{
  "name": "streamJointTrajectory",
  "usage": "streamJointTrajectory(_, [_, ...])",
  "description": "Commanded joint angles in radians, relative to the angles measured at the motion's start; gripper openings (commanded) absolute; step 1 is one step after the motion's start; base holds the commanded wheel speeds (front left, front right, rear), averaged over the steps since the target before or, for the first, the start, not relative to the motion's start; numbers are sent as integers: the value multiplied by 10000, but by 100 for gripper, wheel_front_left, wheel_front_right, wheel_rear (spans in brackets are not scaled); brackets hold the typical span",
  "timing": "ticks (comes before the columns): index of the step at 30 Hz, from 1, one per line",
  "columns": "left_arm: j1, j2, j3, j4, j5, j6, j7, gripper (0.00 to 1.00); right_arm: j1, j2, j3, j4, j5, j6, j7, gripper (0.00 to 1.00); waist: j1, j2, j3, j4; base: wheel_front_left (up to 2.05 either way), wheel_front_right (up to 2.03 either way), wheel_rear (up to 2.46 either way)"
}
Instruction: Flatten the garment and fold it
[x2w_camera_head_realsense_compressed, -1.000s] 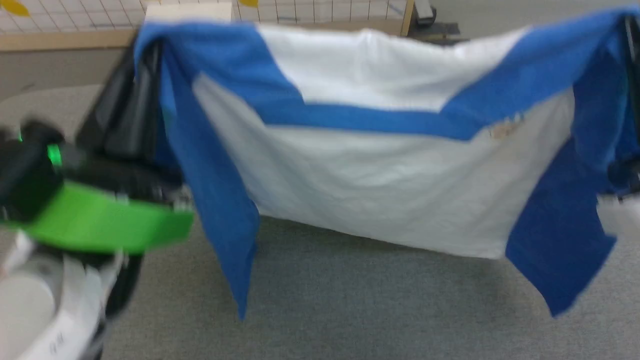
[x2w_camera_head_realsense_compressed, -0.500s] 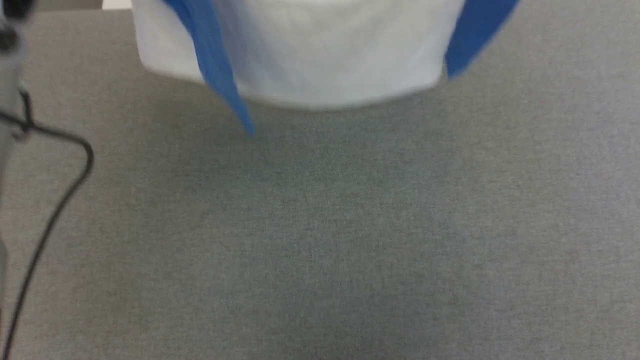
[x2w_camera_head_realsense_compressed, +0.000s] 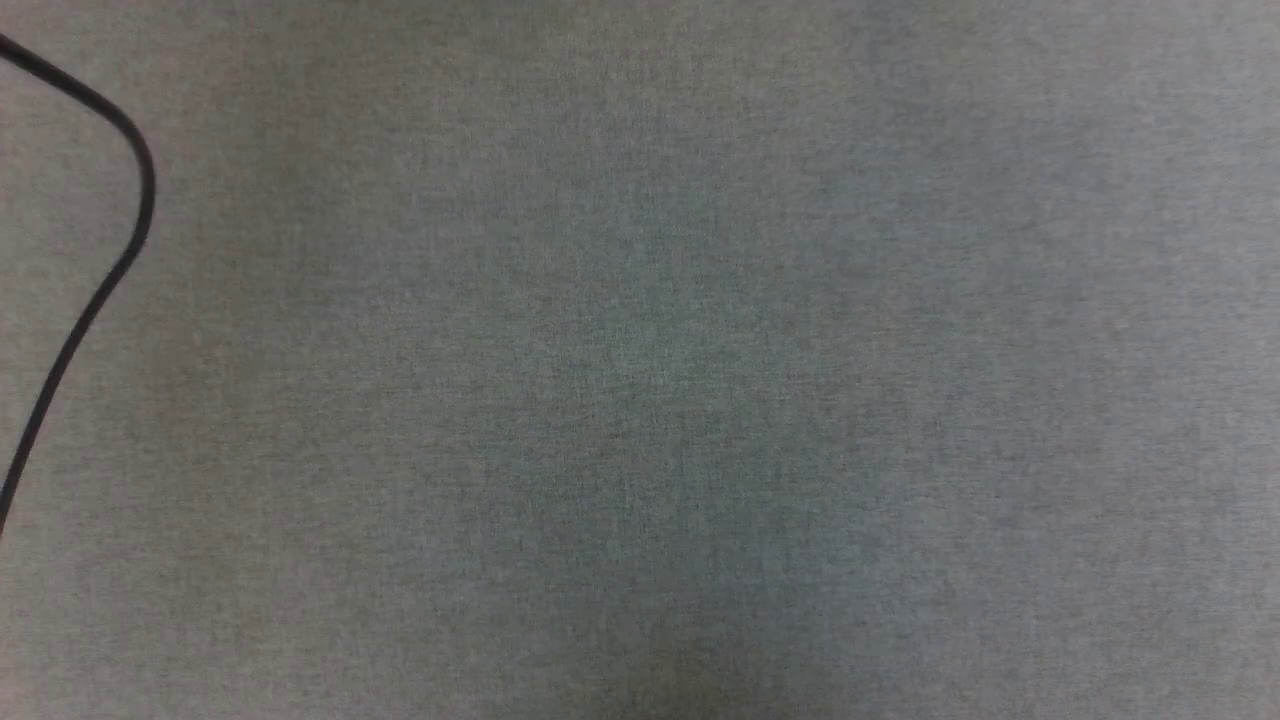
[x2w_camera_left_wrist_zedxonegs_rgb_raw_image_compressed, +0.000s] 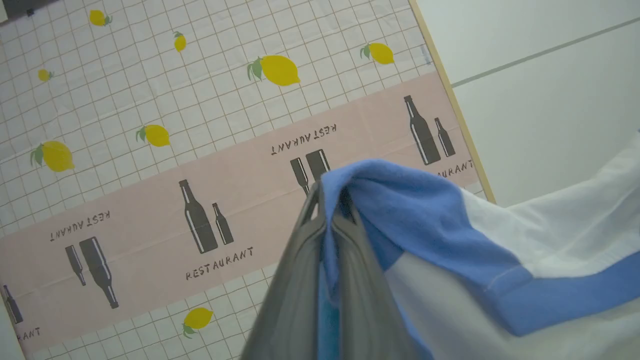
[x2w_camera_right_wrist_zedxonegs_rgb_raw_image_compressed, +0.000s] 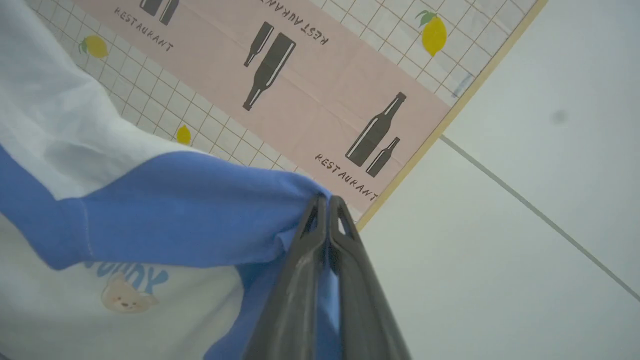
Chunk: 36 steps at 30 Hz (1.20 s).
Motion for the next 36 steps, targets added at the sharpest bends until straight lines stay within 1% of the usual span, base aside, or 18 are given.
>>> streamJointTrajectory(1, [82, -58, -33, 194, 61, -71, -289, 0, 36, 73, 3, 261, -106, -19, -241, 0, -2, 0, 709, 133, 0, 0, 0])
streamJointTrajectory(3, [267, -63, -88, 399, -51, -285, -571, 0, 186, 57, 37, 553, -181, -19, -512, 0, -2, 0, 903, 141, 0, 0, 0])
streamJointTrajectory(5, [433, -33, -148, 518, -200, -599, -740, 0, 366, -32, 134, 714, -164, -19, -737, 0, -2, 0, 1088, 159, 0, 0, 0])
streamJointTrajectory(8, [802, 87, -355, 490, -368, -1229, -929, 0, 800, -229, 399, 699, 112, -19, -1080, 0, -2, 0, 1190, 159, 0, 0, 0])
streamJointTrajectory(9, [943, 133, -435, 418, -389, -1363, -964, 0, 965, -318, 511, 636, 245, -19, -1145, 0, -2, 0, 1182, 160, 0, 0, 0])
streamJointTrajectory(10, [1139, 186, -545, 270, -433, -1518, -997, 0, 1203, -454, 653, 495, 454, -19, -1204, 0, -2, 0, 1167, 167, 0, 0, 0])
streamJointTrajectory(13, [1779, 403, -927, -340, -468, -1777, -1045, 0, 1970, -933, 932, -197, 1153, -19, -1172, 0, -2, 0, 1050, 217, 0, 0, 0])
streamJointTrajectory(17, [3008, 736, -1376, -1478, -617, -1876, -899, 0, 3543, -1786, 920, -1945, 2141, -19, -723, 0, -2, 0, 779, 305, 0, 0, 0])
streamJointTrajectory(18, [3397, 837, -1496, -1855, -618, -1846, -808, 0, 4078, -2007, 812, -2531, 2341, -19, -573, 0, -2, 0, 686, 330, 0, 0, 0])
streamJointTrajectory(21, [4537, 1004, -1699, -2802, -819, -1612, -452, 0, 5760, -2335, 300, -4174, 2784, -19, -78, 0, -2, 0, 411, 358, 0, 0, 0])
streamJointTrajectory(24, [5777, 1111, -1939, -3758, -1068, -1264, -20, 0, 7638, -2378, -387, -5921, 3006, -19, 571, 0, -2, 0, 155, 401, 0, 0, 0])
streamJointTrajectory(26, [6573, 1116, -2112, -4240, -1253, -1010, 226, 0, 8737, -2278, -777, -6877, 2984, -19, 904, 0, -2, 0, -30, 415, 0, 0, 0])
streamJointTrajectory(31, [8289, 1208, -2721, -5057, -1393, -461, 799, 0, 11133, -1836, -1396, -8503, 2916, -19, 1538, 0, -2, 0, -500, 420, 0, 0, 0])
streamJointTrajectory(36, [9695, 1307, -3062, -5342, -1756, 44, 1252, 0, 12782, -1410, -1691, -9075, 2879, -19, 1780, 0, -2, 0, -1073, 361, 0, 0, 0])
